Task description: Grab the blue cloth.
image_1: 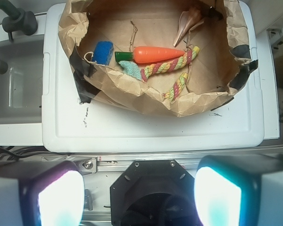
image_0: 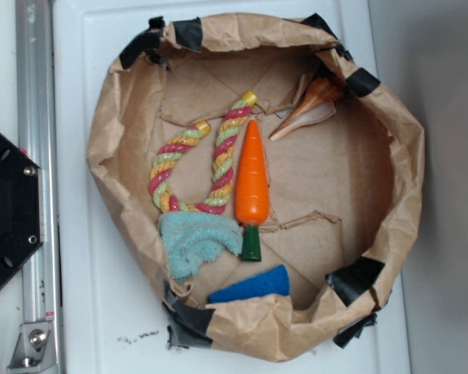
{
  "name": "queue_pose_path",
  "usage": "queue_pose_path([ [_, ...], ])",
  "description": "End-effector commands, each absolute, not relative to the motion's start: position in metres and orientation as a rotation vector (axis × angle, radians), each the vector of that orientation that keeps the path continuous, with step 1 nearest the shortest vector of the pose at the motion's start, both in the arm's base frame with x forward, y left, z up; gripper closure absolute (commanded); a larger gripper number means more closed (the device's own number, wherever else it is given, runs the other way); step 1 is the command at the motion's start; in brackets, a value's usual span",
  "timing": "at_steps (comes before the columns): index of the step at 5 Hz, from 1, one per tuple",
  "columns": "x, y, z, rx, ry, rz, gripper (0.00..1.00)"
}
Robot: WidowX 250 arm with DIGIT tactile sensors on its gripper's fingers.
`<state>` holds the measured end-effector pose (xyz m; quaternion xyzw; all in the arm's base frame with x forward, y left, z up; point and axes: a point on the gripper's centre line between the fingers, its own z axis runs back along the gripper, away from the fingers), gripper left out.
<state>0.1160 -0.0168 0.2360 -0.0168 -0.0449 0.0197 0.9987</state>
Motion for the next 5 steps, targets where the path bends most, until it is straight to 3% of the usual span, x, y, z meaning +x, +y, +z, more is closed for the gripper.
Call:
queue_pose_path([
  [1, 0.116, -0.017, 0.236, -0.034, -0.09, 0.04, 0.0],
  [2, 0.166, -0.013, 0.194, 0.026, -0.022, 0.185, 0.0],
  [3, 0.213, -0.012, 0.175, 0.063, 0.04, 0.299, 0.0],
  [4, 0.225, 0.001, 0.16, 0.049, 0.109, 0.431, 0.0],
  [5, 0.226, 0.019, 0.118, 0.054, 0.204, 0.524, 0.0],
])
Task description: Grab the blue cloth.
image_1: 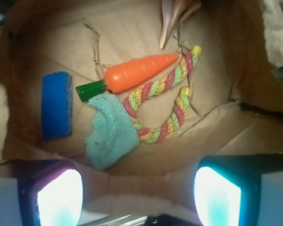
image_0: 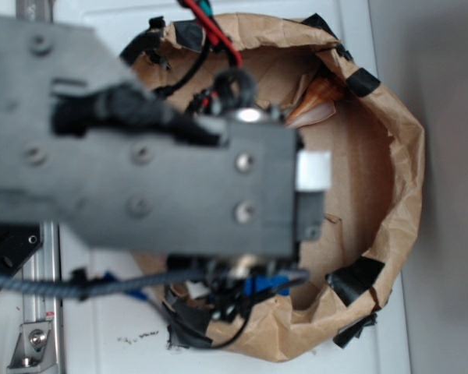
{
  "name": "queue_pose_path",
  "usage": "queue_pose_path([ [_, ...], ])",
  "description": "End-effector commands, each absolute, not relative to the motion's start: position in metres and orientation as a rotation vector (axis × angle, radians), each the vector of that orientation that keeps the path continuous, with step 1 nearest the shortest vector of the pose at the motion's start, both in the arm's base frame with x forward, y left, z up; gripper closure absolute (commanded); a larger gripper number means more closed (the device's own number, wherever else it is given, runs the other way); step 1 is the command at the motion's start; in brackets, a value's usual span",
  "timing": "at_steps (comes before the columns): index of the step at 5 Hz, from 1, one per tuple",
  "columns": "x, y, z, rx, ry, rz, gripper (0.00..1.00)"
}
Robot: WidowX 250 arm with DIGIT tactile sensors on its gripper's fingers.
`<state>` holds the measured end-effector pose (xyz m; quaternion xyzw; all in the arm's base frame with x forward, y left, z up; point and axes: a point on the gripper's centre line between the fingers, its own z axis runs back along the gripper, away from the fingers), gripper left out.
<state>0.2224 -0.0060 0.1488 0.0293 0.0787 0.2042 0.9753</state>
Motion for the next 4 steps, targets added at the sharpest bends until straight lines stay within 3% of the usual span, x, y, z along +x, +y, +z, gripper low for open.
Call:
queue_pose_path([
  [1, 0.225, 0.016, 0.092, 0.04, 0.25, 0.558, 0.0],
  [2, 0.219, -0.003, 0.073, -0.075, 0.299, 0.566, 0.0],
  [3, 0.21, -0.025, 0.068, -0.129, 0.353, 0.542, 0.0],
  [4, 0.197, -0.039, 0.05, -0.095, 0.36, 0.533, 0.0],
])
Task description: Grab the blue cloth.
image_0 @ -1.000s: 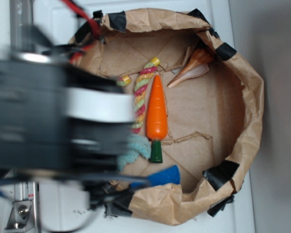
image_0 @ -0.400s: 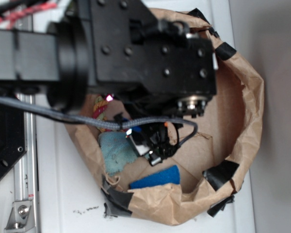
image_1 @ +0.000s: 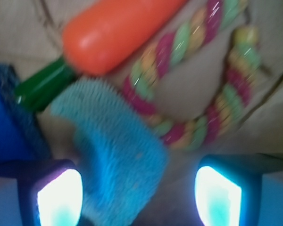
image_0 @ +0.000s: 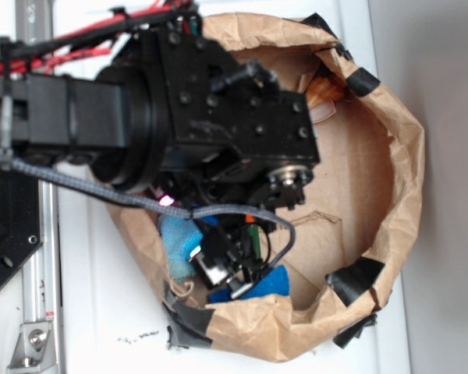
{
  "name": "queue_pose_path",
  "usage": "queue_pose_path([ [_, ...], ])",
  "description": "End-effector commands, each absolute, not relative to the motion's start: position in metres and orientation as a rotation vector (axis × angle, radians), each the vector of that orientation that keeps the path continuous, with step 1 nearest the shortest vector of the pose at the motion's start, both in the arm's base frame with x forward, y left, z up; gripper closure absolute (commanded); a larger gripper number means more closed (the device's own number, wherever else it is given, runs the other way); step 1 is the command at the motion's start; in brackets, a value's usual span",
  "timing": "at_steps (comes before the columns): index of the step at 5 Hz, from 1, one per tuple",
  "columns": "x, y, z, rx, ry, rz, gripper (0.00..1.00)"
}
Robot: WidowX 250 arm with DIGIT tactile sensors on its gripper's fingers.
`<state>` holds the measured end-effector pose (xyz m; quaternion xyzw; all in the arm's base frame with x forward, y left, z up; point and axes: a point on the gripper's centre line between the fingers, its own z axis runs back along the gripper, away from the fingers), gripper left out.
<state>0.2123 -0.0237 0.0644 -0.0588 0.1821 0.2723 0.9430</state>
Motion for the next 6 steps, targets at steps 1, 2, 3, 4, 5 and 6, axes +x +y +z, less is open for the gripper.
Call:
queue_pose_path([
  [1, 0.194, -0.041, 0.03, -0.03, 0.262, 0.471, 0.0],
  [2, 0.19, -0.037, 0.017, -0.051, 0.184, 0.435, 0.87],
  [3, 0.19, -0.032, 0.016, -0.049, 0.145, 0.398, 1.0],
  [4, 0.197, -0.022, 0.029, -0.067, 0.088, 0.369, 1.0],
  [5, 0.212, -0.006, 0.057, -0.115, -0.016, 0.328, 1.0],
  [6, 0.244, 0.023, 0.106, -0.18, -0.072, 0.255, 1.0],
])
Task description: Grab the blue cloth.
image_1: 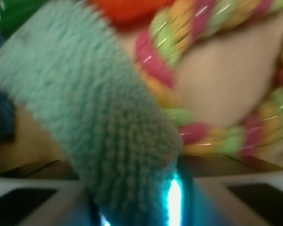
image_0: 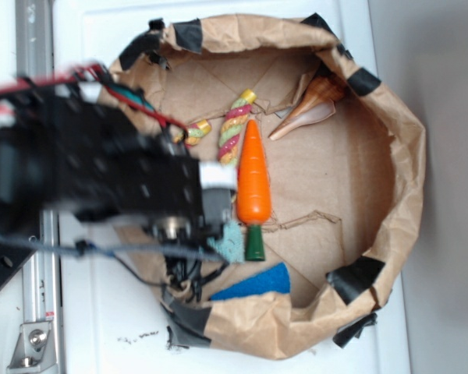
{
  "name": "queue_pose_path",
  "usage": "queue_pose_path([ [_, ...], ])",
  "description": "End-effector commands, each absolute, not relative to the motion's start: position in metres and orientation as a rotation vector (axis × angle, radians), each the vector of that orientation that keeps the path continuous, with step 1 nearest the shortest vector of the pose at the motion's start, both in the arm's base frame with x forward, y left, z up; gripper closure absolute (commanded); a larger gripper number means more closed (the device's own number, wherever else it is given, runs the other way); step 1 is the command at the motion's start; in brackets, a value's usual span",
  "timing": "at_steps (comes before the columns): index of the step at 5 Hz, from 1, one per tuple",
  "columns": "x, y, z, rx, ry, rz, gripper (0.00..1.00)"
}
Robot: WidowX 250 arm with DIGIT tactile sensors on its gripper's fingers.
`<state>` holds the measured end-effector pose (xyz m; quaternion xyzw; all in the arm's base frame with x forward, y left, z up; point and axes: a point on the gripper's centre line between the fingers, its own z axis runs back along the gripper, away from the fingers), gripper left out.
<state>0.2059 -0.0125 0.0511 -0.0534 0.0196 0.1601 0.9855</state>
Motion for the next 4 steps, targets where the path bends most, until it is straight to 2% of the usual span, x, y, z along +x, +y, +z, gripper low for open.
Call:
queue_pose_path([
  [1, 0.255, 0.038, 0.131, -0.164, -0.061, 0.24, 1.0],
  [2, 0.266, 0.016, 0.143, 0.032, -0.076, 0.171, 1.0],
  [3, 0.264, -0.002, 0.146, 0.152, -0.118, 0.147, 1.0],
  [4, 0.257, -0.006, 0.142, 0.188, -0.143, 0.146, 1.0],
])
